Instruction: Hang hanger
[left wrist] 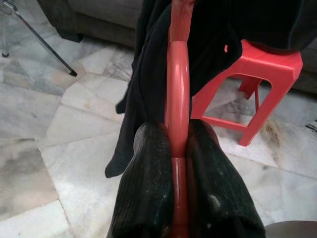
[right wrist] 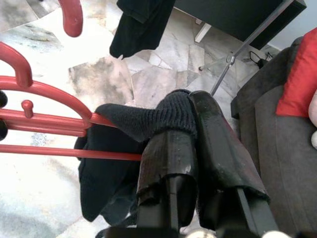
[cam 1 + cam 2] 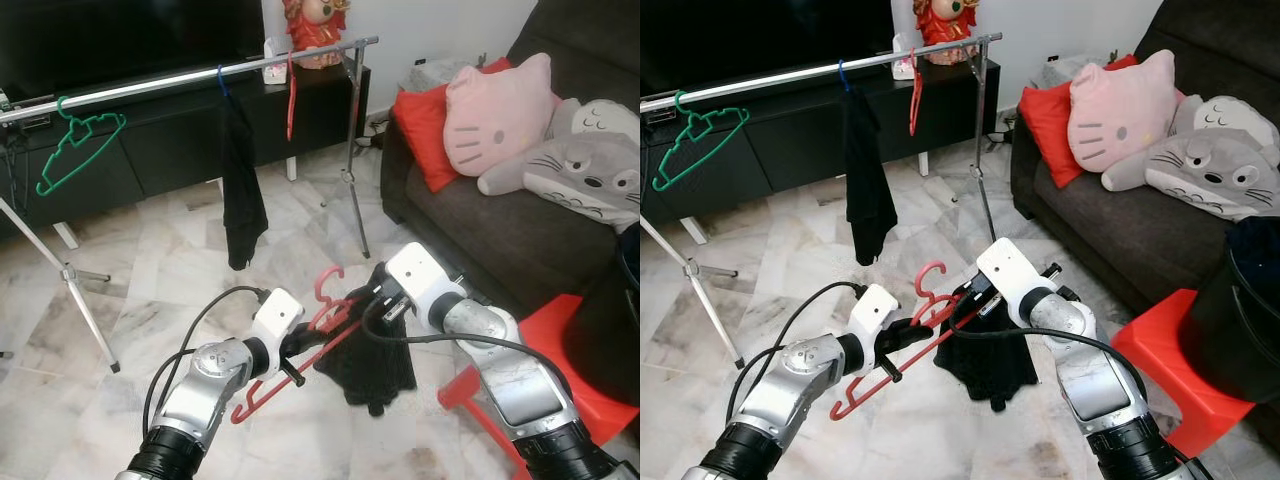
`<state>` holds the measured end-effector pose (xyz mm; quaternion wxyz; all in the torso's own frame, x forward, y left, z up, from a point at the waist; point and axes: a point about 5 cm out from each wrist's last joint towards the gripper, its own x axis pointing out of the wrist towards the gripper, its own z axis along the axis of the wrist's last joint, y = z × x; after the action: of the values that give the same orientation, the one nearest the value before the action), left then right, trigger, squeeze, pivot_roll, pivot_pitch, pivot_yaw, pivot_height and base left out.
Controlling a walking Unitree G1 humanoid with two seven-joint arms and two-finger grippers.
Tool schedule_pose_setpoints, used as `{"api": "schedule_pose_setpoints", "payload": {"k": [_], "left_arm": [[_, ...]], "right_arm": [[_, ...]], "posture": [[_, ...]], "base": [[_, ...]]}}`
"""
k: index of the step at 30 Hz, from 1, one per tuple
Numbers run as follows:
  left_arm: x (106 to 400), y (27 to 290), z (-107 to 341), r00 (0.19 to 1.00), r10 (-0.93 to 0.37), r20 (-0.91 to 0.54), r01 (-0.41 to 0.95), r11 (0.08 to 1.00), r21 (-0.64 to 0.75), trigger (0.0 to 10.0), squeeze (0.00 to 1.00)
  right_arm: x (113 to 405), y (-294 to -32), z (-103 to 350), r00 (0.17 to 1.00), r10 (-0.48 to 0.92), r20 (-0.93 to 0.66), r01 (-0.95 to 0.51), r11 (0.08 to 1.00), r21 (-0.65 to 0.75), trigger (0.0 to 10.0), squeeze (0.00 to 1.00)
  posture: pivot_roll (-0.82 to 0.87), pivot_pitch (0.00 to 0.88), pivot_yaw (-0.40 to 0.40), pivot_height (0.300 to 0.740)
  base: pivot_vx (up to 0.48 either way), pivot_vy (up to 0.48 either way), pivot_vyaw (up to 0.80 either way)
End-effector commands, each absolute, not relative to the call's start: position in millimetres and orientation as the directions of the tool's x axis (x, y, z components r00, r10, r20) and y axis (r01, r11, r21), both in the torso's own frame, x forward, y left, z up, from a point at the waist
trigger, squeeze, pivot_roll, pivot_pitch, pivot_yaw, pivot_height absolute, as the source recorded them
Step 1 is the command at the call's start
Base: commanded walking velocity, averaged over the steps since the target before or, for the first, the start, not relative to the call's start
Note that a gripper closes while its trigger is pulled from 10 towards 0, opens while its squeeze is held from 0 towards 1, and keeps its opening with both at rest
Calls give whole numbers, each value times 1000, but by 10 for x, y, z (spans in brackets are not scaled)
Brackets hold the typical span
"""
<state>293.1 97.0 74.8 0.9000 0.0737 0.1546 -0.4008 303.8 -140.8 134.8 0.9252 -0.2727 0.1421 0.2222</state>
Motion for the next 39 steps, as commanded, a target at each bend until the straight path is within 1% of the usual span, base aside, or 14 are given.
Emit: {"api": "schedule_pose_setpoints", "payload": {"k": [1, 3, 4, 7, 11, 17, 27, 30, 34, 35, 37, 38, 39], "left_arm": [[2958, 974, 756, 623, -699, -351, 752, 659, 22, 10000, 0], [2924, 1012, 699, 601, -694, -396, 765, 643, 33, 10000, 0], [2924, 1012, 699, 601, -694, -396, 765, 643, 33, 10000, 0], [2905, 1172, 603, 613, -635, -469, 746, 661, 80, 10000, 0], [2923, 1218, 609, 635, -616, -465, 726, 682, 87, 10000, 0], [2961, 1186, 635, 658, -609, -444, 710, 697, 96, 10000, 0], [2977, 1030, 737, 642, -676, -362, 741, 669, 65, 10000, 0], [3004, 1020, 764, 659, -666, -349, 728, 682, 72, 10000, 0], [2956, 1062, 697, 621, -669, -408, 754, 651, 79, 10000, 0], [2933, 1104, 643, 608, -653, -451, 765, 634, 114, 10000, 0], [2929, 1138, 610, 610, -634, -475, 762, 633, 134, 10000, 0], [2951, 1200, 582, 639, -594, -489, 733, 662, 154, 10000, 0], [2960, 1211, 580, 649, -583, -488, 722, 674, 156, 10000, 0]], "right_arm": [[3047, -1375, 1461, 876, 338, -343, -470, 754, -458, 10000, 0], [3064, -1433, 1447, 889, 303, -345, -442, 765, -469, 10000, 0], [3064, -1433, 1447, 889, 303, -345, -442, 765, -469, 10000, 0], [3091, -1539, 1415, 899, 253, -357, -413, 760, -501, 10000, 0], [3093, -1524, 1406, 898, 255, -359, -415, 764, -494, 10000, 0], [3083, -1479, 1406, 893, 271, -358, -427, 760, -490, 10000, 0], [3034, -1361, 1442, 865, 352, -358, -492, 737, -463, 10000, 0], [3029, -1342, 1448, 864, 356, -357, -494, 738, -460, 10000, 0], [3065, -1431, 1454, 884, 310, -351, -454, 751, -480, 10000, 0], [3078, -1476, 1443, 889, 288, -355, -440, 750, -494, 10000, 0], [3084, -1496, 1442, 892, 280, -356, -434, 752, -496, 10000, 0], [3091, -1517, 1446, 894, 274, -355, -429, 756, -495, 10000, 0], [3092, -1519, 1448, 894, 274, -355, -429, 756, -494, 10000, 0]], "posture": [[-140, 0, -19, 740], [-138, 0, -18, 740], [-138, 0, -18, 740], [-135, 0, -19, 740], [-131, 0, -21, 740], [-135, 0, -21, 740], [-136, 0, -21, 740], [-136, 0, -20, 740], [-135, 0, -19, 740], [-135, 0, -19, 740], [-131, 0, -20, 740], [-132, 0, -20, 740], [-131, 0, -22, 740]], "base": [[0, 0, 0], [0, 0, 0], [0, 0, 0], [0, 0, 0], [0, 0, 0], [0, 0, 0], [0, 0, 0], [0, 0, 0], [0, 0, 0], [0, 0, 0], [0, 0, 0], [0, 0, 0], [0, 0, 0]]}}
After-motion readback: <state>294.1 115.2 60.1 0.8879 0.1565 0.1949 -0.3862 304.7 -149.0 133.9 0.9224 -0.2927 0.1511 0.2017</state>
